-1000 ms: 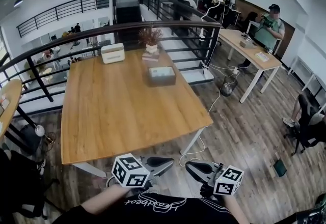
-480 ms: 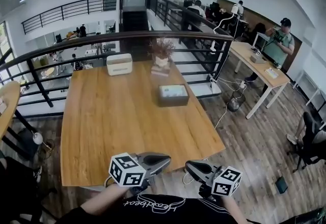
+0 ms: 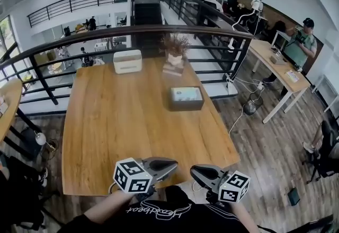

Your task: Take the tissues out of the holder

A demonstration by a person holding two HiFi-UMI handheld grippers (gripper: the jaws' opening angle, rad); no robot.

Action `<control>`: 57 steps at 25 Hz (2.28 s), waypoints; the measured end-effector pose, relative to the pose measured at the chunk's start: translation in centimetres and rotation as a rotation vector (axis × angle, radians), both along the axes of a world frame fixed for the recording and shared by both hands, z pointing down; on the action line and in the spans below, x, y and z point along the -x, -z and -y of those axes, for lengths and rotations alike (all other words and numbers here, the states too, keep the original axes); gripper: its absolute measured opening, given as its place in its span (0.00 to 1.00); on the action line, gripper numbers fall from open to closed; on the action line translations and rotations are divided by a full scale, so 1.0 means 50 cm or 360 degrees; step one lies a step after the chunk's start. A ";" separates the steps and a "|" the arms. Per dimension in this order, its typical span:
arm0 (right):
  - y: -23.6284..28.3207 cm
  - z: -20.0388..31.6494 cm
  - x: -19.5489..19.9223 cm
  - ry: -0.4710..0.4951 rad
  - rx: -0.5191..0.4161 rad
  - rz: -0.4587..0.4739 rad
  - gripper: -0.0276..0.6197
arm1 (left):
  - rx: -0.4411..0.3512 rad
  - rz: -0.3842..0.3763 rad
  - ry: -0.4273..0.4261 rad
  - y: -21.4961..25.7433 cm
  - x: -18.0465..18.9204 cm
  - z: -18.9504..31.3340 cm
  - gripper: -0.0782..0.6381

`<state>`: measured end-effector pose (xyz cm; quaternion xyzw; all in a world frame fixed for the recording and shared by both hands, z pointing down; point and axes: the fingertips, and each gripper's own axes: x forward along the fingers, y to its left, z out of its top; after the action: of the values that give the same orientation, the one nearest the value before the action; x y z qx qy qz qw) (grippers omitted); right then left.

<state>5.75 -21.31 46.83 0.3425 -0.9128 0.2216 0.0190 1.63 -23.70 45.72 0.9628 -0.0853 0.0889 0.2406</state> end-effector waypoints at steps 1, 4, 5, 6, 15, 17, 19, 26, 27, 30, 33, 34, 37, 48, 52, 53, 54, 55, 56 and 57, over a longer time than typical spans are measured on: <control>-0.003 0.014 -0.006 0.0017 0.0002 0.0011 0.07 | -0.0001 0.0009 0.0010 -0.005 -0.006 0.014 0.13; -0.008 0.072 -0.033 0.0047 0.0019 0.0031 0.07 | 0.0007 0.0019 0.0057 -0.010 -0.023 0.073 0.13; -0.008 0.095 -0.045 0.0052 0.0019 0.0032 0.07 | 0.0009 0.0019 0.0069 -0.009 -0.031 0.096 0.13; -0.006 0.119 -0.057 0.0058 0.0015 0.0033 0.07 | 0.0007 0.0021 0.0079 -0.007 -0.040 0.118 0.13; 0.015 0.330 -0.115 0.0185 -0.0042 -0.0012 0.07 | 0.0033 0.0029 0.0147 -0.015 -0.122 0.311 0.13; 0.016 0.371 -0.127 0.0229 -0.0050 -0.0020 0.07 | 0.0045 0.0024 0.0167 -0.021 -0.136 0.351 0.13; 0.014 0.419 -0.138 0.0263 -0.0064 -0.0055 0.07 | 0.0049 0.0029 0.0192 -0.024 -0.145 0.391 0.13; -0.008 0.617 -0.173 0.0296 -0.0085 -0.0186 0.07 | 0.0066 0.0047 0.0257 -0.047 -0.166 0.524 0.13; -0.013 0.642 -0.174 0.0313 -0.0096 -0.0226 0.07 | 0.0075 0.0046 0.0273 -0.052 -0.165 0.541 0.13; -0.031 0.706 -0.173 0.0400 -0.0118 -0.0349 0.13 | 0.0115 0.0047 0.0323 -0.069 -0.164 0.587 0.13; -0.054 0.754 -0.169 0.0495 -0.0109 -0.0451 0.27 | 0.0127 0.0047 0.0335 -0.076 -0.169 0.617 0.13; -0.062 0.770 -0.168 0.0507 -0.0102 -0.0468 0.28 | 0.0120 0.0046 0.0330 -0.076 -0.172 0.624 0.13; -0.096 0.824 -0.178 0.0505 -0.0105 -0.0593 0.43 | 0.0095 0.0050 0.0324 -0.083 -0.176 0.640 0.13; -0.254 1.009 -0.223 0.0604 -0.0061 -0.1206 0.52 | 0.0206 0.0077 0.0439 -0.141 -0.146 0.678 0.13; -0.283 1.034 -0.214 0.0685 -0.0059 -0.1341 0.53 | 0.0198 0.0081 0.0558 -0.152 -0.118 0.695 0.13; -0.287 1.038 -0.210 0.0709 -0.0054 -0.1363 0.53 | 0.0201 0.0081 0.0581 -0.156 -0.112 0.698 0.13; -0.293 1.039 -0.207 0.0745 -0.0045 -0.1391 0.53 | 0.0210 0.0080 0.0592 -0.160 -0.108 0.698 0.13; -0.299 1.037 -0.205 0.0789 -0.0035 -0.1424 0.53 | 0.0219 0.0083 0.0596 -0.165 -0.106 0.698 0.13; -0.305 1.034 -0.204 0.0834 -0.0021 -0.1454 0.53 | 0.0223 0.0095 0.0599 -0.170 -0.103 0.697 0.13; -0.310 1.033 -0.205 0.0875 -0.0005 -0.1475 0.53 | 0.0218 0.0115 0.0603 -0.174 -0.101 0.698 0.13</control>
<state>16.02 -72.95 62.30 0.1529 -0.8651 0.0329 0.4766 6.66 -58.61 54.41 0.9071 -0.2671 0.0821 0.3148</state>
